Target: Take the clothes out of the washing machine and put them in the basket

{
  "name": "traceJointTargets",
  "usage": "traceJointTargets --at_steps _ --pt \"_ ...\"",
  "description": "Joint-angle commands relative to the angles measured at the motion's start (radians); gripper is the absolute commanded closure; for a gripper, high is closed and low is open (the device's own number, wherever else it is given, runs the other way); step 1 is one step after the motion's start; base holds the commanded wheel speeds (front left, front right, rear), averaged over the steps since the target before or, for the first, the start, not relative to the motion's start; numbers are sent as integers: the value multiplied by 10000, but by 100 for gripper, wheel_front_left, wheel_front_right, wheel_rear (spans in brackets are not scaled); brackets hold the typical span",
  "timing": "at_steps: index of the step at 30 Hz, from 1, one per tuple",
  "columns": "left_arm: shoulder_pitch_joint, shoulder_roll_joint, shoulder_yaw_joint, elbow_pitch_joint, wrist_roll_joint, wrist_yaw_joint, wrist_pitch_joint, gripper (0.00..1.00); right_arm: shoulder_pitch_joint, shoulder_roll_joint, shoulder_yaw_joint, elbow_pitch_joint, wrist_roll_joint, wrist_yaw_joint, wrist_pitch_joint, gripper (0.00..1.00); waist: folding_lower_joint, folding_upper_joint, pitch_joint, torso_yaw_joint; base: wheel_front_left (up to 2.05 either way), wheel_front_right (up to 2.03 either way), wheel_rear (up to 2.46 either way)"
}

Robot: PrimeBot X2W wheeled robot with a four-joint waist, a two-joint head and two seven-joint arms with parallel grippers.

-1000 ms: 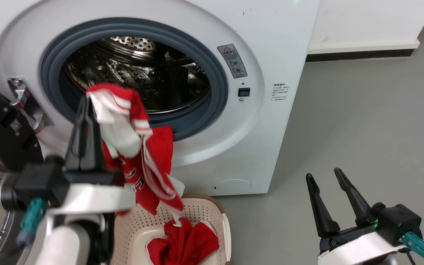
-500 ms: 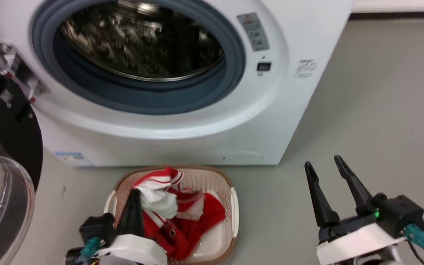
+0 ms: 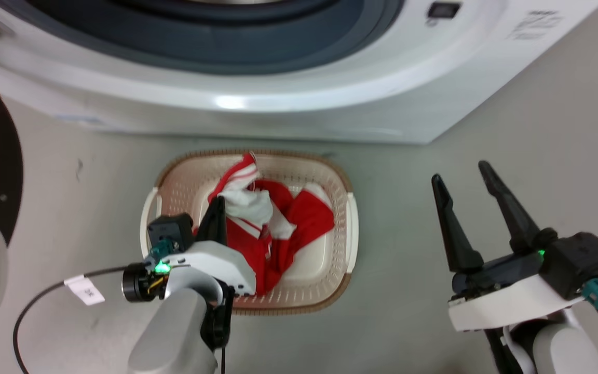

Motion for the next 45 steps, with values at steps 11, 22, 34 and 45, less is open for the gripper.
traceJointTargets --at_steps 11,22,34,45 --pt "-1784 -20 -325 2565 -1054 136 -37 100 -899 -346 65 -15 125 -5 -223 0 -2 0 2401 -19 0 0 0" --pt "-2497 -19 -283 4643 -1482 233 -39 0 -1212 -380 168 311 239 -5 -465 0 -2 0 2687 -313 0 0 0" --pt "-1046 -16 468 3727 -943 -10 -38 0 -677 -140 162 1194 214 -5 -737 0 -2 0 26 -346 0 0 0" --pt "944 -22 1396 774 501 -319 -38 0 295 32 -381 1233 -338 -5 -498 0 -2 0 -2619 -316 0 0 0"
